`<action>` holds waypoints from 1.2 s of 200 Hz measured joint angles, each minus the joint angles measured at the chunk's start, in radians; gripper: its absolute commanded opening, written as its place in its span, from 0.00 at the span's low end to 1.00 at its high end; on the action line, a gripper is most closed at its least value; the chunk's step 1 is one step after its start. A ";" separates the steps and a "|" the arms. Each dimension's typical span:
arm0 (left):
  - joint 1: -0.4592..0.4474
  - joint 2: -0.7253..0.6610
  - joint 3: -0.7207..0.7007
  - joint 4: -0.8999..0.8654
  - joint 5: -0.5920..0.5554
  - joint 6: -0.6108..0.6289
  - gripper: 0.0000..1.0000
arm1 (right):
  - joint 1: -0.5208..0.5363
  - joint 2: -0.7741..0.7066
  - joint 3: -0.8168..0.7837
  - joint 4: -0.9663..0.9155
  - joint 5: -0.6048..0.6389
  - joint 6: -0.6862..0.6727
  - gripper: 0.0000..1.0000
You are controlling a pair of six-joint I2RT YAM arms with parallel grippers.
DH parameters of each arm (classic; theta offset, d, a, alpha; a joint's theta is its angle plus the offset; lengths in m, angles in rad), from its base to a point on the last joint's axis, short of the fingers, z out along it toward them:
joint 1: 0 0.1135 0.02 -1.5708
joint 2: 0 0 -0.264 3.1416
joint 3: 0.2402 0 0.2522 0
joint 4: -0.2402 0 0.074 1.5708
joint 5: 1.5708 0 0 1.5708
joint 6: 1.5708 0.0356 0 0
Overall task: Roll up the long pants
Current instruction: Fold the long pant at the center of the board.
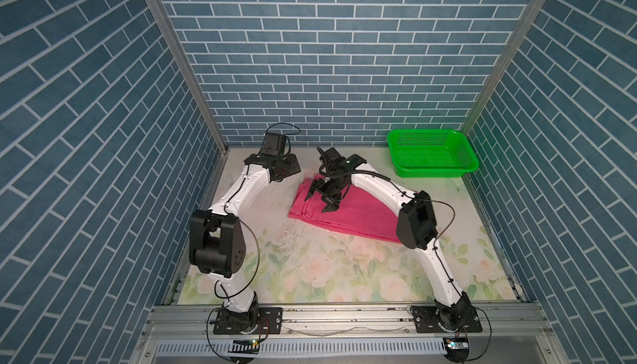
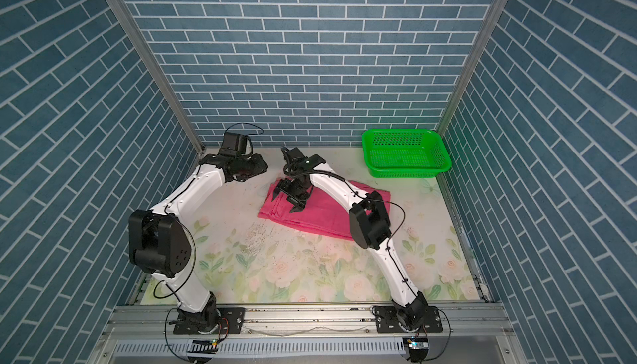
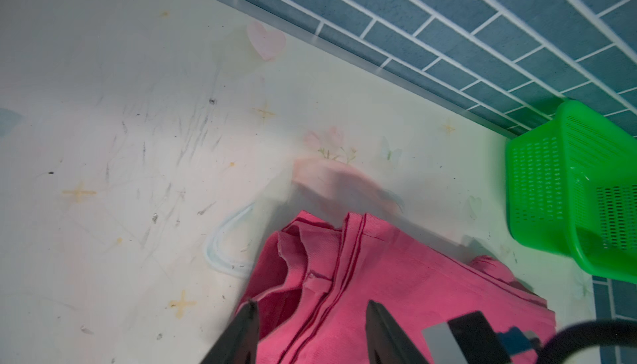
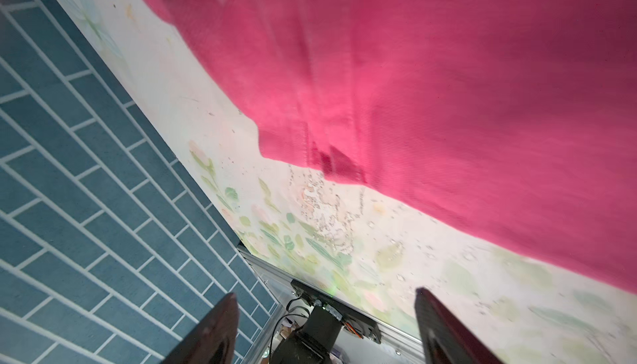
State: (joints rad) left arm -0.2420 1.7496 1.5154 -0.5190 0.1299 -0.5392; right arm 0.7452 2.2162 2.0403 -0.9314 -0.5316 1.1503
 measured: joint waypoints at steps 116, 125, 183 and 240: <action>-0.104 -0.134 -0.458 0.253 0.055 0.088 0.54 | -0.630 -0.568 -0.576 -0.027 0.081 -0.192 0.77; -0.092 -0.130 -0.446 0.263 0.061 0.105 0.54 | -0.648 -0.578 -0.602 -0.038 0.074 -0.209 0.77; -0.094 0.003 -0.308 0.291 0.175 0.174 0.54 | -0.676 -0.591 -0.648 -0.062 0.049 -0.241 0.76; -0.094 0.013 -0.310 0.257 0.179 0.230 0.54 | -0.684 -0.590 -0.644 -0.064 0.047 -0.243 0.75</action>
State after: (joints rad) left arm -0.3359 1.7630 1.2057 -0.2623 0.3088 -0.3088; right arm 0.0616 1.6260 1.3960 -0.9951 -0.4847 0.9077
